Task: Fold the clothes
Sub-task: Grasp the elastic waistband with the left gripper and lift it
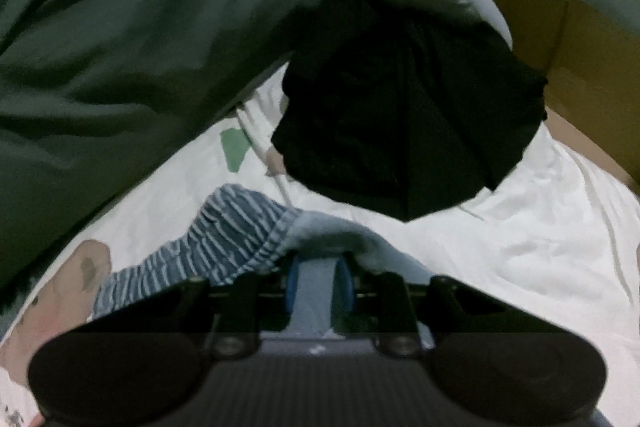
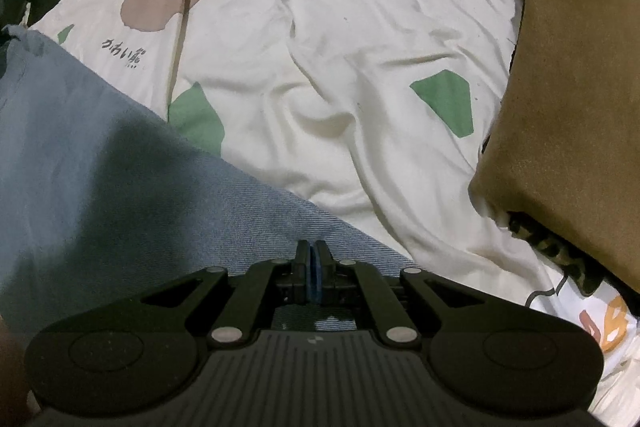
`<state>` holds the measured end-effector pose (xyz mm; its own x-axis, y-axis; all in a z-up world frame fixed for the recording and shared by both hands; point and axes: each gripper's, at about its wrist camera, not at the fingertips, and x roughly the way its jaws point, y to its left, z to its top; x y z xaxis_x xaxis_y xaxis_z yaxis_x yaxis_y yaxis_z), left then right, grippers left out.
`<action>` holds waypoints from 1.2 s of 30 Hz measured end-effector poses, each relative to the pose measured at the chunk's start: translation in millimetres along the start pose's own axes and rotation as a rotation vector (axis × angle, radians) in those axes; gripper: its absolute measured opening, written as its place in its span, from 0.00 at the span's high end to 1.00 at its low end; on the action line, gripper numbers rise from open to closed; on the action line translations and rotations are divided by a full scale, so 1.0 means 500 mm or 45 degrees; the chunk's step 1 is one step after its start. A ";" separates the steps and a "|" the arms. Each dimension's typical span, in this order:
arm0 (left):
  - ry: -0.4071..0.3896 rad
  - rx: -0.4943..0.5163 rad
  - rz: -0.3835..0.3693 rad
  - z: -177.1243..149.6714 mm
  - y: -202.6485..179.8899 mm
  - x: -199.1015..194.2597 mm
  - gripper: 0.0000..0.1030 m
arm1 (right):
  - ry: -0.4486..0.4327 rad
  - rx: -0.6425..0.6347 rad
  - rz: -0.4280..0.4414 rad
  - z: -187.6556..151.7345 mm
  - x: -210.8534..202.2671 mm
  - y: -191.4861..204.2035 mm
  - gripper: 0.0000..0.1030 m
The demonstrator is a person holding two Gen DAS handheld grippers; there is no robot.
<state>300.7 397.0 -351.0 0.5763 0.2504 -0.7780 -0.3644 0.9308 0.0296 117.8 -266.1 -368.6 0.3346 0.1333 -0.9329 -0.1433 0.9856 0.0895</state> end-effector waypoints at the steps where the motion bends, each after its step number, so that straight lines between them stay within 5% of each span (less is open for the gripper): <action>1: 0.012 0.016 -0.006 0.005 0.000 0.008 0.77 | 0.000 -0.003 0.001 0.000 0.000 -0.001 0.94; 18: 0.387 0.237 0.095 0.082 -0.053 0.086 0.80 | -0.019 -0.023 0.018 -0.006 0.007 -0.007 0.94; 30: 0.181 0.387 -0.047 0.036 -0.076 -0.060 0.79 | -0.036 0.033 0.034 -0.012 0.005 -0.016 0.95; 36: 0.202 0.417 -0.105 0.007 -0.126 -0.040 0.75 | -0.028 0.036 0.031 -0.009 0.005 -0.014 0.95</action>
<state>314.7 334.3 -334.7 0.4641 0.1508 -0.8729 -0.0538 0.9884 0.1421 115.5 -272.9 -373.0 0.3520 0.1590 -0.9224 -0.1255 0.9846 0.1219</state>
